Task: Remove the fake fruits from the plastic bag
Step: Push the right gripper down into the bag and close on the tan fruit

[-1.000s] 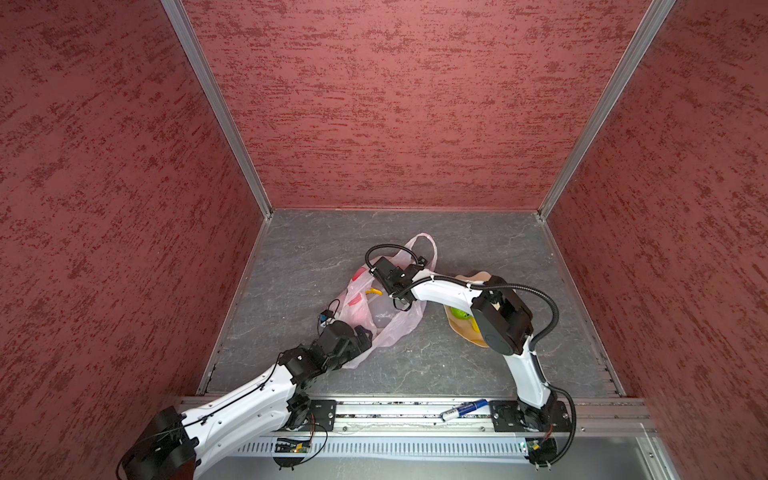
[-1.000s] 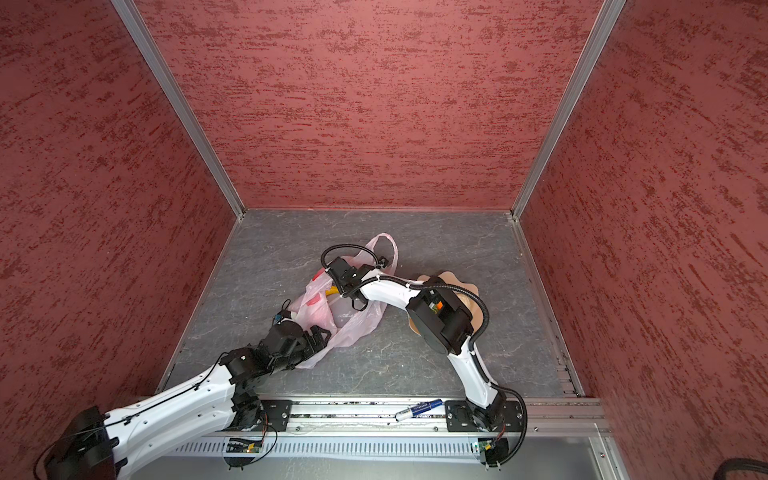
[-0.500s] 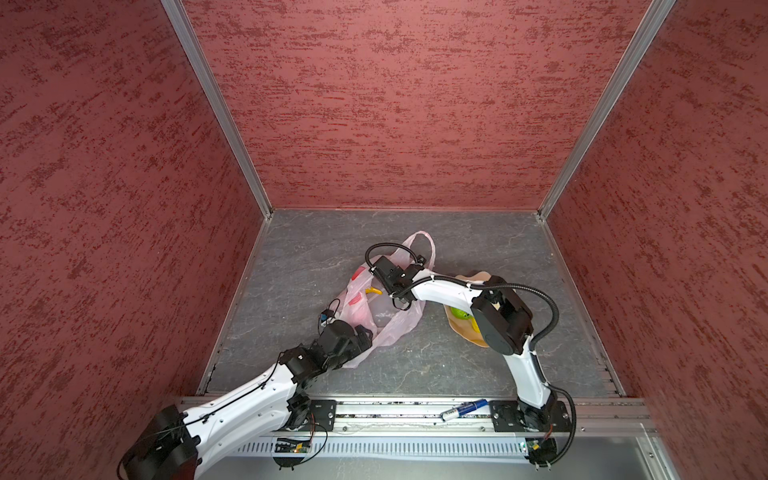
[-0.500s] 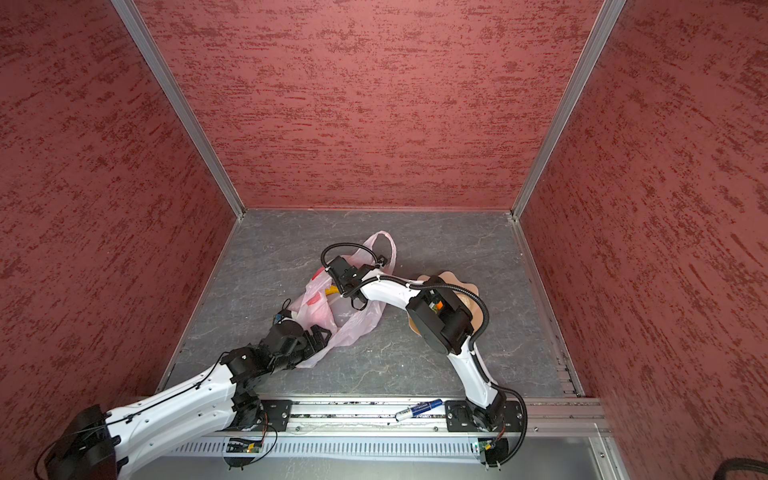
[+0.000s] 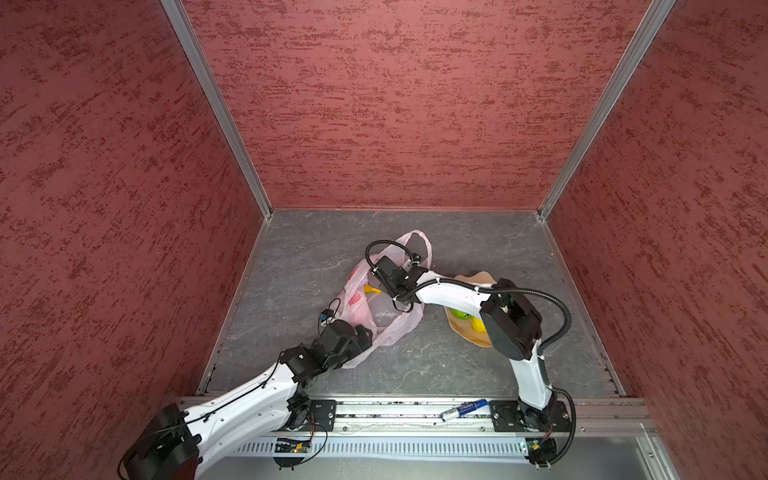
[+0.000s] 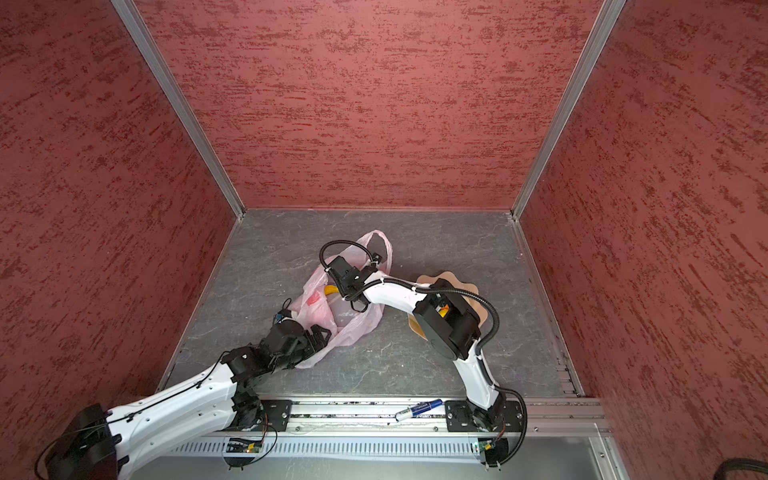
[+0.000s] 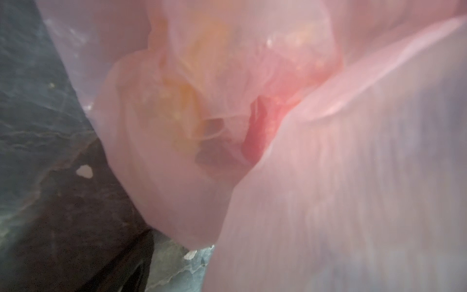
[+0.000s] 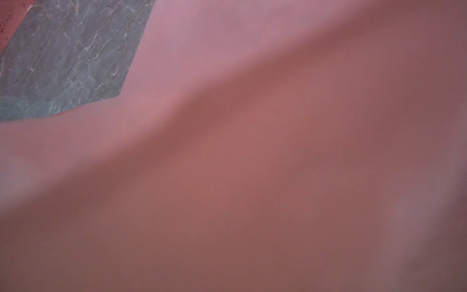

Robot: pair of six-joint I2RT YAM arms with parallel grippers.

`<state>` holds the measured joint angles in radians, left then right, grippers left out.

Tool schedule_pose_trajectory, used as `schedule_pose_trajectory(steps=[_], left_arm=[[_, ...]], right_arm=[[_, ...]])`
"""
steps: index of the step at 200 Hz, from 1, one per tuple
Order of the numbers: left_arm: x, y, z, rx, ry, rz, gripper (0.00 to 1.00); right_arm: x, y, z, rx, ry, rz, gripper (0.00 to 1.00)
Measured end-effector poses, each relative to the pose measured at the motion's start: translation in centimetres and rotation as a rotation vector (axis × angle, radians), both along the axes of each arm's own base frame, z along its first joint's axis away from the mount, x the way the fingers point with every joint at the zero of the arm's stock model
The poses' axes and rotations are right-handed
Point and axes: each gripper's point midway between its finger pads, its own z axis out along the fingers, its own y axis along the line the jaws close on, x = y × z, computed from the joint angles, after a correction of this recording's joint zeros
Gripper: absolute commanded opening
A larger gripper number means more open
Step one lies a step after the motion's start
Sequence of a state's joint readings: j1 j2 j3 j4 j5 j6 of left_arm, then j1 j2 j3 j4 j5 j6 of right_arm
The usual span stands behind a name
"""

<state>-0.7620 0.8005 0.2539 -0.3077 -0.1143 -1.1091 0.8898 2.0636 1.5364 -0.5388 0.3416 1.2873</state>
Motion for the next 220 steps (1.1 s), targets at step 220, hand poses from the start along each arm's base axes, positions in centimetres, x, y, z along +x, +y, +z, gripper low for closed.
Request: schedule_pose_trajectory(steps=[220], left_arm=[[1.0, 0.8, 0.8, 0.117, 0.018, 0.024, 0.96]], right_arm=[[-4.6, 2.6, 1.2, 0.046, 0.077, 0.43, 0.42]])
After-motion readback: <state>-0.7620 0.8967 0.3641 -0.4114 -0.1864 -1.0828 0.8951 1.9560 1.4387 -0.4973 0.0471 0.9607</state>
